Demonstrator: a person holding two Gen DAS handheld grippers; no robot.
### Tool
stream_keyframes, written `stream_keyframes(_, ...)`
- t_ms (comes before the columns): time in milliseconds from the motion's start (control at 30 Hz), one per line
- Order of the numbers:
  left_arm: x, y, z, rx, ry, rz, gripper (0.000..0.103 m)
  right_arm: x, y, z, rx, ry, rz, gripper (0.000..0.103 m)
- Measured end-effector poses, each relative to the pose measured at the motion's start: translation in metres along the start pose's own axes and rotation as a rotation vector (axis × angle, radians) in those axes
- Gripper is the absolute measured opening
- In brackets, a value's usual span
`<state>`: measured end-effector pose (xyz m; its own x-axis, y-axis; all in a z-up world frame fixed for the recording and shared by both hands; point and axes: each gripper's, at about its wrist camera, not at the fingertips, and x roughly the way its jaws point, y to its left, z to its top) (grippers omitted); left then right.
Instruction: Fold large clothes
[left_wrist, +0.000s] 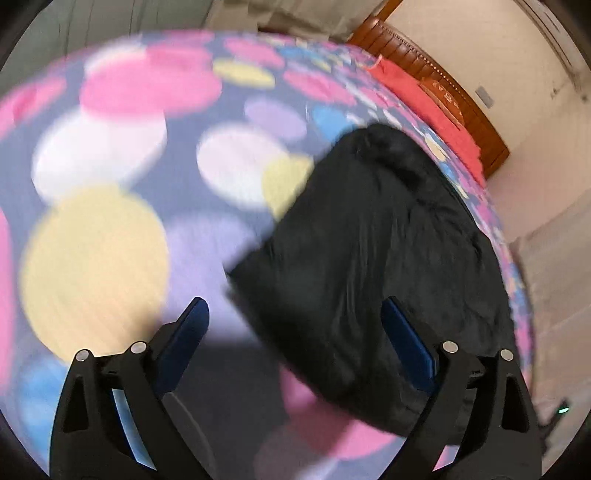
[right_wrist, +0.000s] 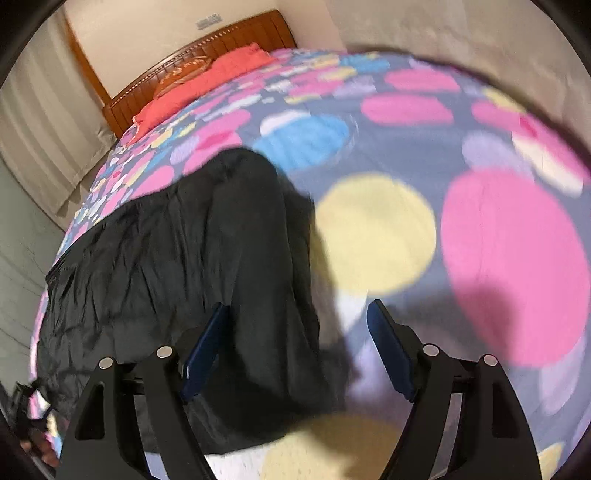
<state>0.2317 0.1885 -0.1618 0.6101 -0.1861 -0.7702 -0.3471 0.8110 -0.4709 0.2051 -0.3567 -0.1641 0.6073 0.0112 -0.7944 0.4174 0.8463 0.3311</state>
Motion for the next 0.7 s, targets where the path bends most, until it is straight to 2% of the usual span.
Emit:
stream_keyframes(67, 0.0, -0.002, -0.004, 0.008, -0.03, 0.003, 0.096, 0.003, -0.003, -0.006, 0.039, 0.011, 0.03, 0.079)
stream_keyframes(133, 0.005, -0.008, -0.003, 0.001, -0.025, -0.027, 0.096, 0.009, -0.004, -0.01, 0.086, 0.03, 0.066, 0.079)
stream_keyframes(200, 0.009, -0.012, -0.002, -0.02, -0.029, -0.016, 0.096, 0.013, -0.001, -0.012, 0.1, 0.016, 0.054, 0.081)
stream_keyframes(267, 0.013, -0.018, -0.003, -0.007, -0.035, 0.001, 0.073, 0.013, 0.006, -0.014, 0.083, 0.001, 0.039, 0.076)
stream_keyframes(300, 0.016, -0.02, -0.004, 0.011, -0.028, -0.008, 0.054, 0.013, 0.009, -0.016, 0.077, -0.006, 0.042, 0.067)
stream_keyframes(333, 0.015, -0.018, -0.005, 0.011, -0.026, -0.007, 0.048, 0.013, 0.012, -0.018, 0.08, -0.004, 0.063, 0.052)
stream_keyframes(400, 0.013, -0.02, -0.005, 0.008, -0.031, -0.03, 0.035, 0.011, 0.015, -0.02, 0.09, -0.017, 0.072, 0.043)
stream_keyframes(467, 0.008, -0.022, -0.005, 0.028, -0.041, -0.037, 0.029, 0.005, 0.014, -0.021, 0.096, -0.031, 0.096, 0.033)
stream_keyframes(533, 0.001, -0.024, -0.006, 0.042, -0.057, -0.05, 0.025, -0.001, 0.013, -0.022, 0.1, -0.04, 0.119, 0.029)
stream_keyframes(700, -0.022, -0.024, -0.01, 0.057, -0.083, -0.072, 0.022, -0.019, 0.012, -0.032, 0.096, -0.054, 0.14, 0.027)
